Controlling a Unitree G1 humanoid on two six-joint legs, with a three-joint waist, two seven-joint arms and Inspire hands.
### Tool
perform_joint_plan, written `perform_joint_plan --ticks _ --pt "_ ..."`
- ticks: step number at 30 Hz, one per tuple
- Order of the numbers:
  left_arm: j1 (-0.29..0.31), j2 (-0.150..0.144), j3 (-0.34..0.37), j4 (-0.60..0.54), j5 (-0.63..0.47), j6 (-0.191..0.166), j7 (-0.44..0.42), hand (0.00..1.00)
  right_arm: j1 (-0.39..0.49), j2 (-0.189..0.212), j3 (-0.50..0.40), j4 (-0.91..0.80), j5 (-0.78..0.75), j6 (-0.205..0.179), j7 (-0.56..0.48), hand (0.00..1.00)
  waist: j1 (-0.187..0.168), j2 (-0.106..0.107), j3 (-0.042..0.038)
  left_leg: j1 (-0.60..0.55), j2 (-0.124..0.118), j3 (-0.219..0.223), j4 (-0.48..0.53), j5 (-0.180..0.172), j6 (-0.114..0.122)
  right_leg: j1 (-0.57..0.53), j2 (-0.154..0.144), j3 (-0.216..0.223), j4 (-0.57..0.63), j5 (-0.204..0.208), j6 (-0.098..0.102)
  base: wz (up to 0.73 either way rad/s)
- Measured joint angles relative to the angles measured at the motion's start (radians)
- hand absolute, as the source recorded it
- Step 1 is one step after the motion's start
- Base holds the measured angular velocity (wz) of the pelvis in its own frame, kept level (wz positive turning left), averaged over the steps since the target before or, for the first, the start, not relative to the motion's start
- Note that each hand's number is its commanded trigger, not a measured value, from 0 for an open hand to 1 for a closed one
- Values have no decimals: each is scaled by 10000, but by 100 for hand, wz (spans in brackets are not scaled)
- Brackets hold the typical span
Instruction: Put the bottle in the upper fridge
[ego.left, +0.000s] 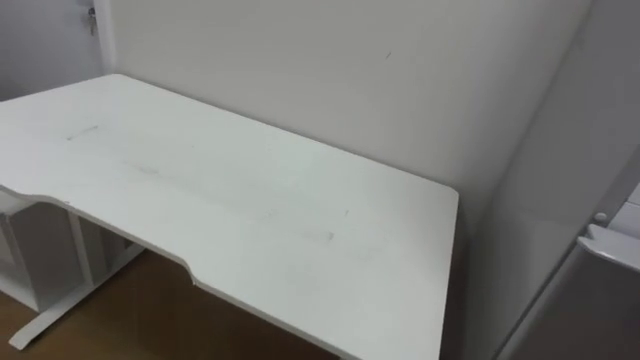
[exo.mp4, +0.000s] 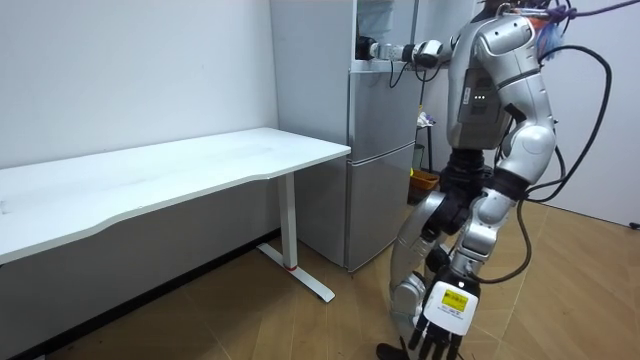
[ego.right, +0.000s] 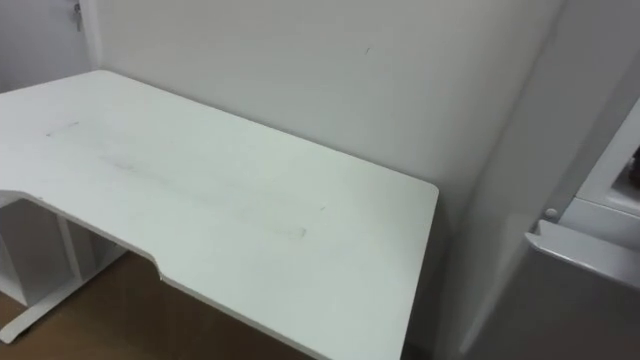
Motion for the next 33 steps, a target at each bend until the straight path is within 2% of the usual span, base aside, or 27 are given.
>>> perform_joint_plan --ticks 10,11,15,17,20,25,30,33 --pt "-65 3 -11 -68 51 109 -7 0 -11 -25 -254 216 -505 0 433 100 59 75 -12 40 0 10 9 8 13 -19 3 25 -5 15 4 0" --pt "-65 2 -3 -68 39 111 -16 0 31 -20 -373 212 -729 1 490 0 78 82 -15 86 -6 2 7 8 13 -20 3 35 -1 12 5 0" --pt "-58 2 20 -68 60 218 -20 0 35 -25 -541 212 -1339 3 688 0 98 88 -17 87 -13 -2 -19 13 9 -51 4 77 5 9 3 0" --pt "-147 2 19 -69 20 319 -20 0 21 -83 -588 262 -2127 5 732 0 74 86 -18 89 -13 -4 -22 14 10 -45 3 67 4 10 -1 0" --pt "-204 4 14 -91 1 319 -19 0 -53 -121 -577 604 -2710 10 687 0 78 68 -29 164 -14 14 -26 14 11 31 1 68 2 64 -93 0" --pt "-339 42 -14 -284 2 371 -18 0 -126 -197 -414 701 -3875 126 586 0 67 -16 -16 171 21 80 -34 12 9 6 7 92 10 70 -106 -3" --pt "-575 123 -14 -292 2 369 -18 0 -177 -184 -310 705 -4504 516 493 0 63 -189 -20 168 27 105 -30 8 13 7 11 92 0 68 -108 0" --pt "-586 170 -21 -290 1 370 -18 0 -17 -187 -311 705 -4703 639 366 0 40 -207 -15 160 28 101 7 -2 26 29 17 92 -13 76 -97 0"
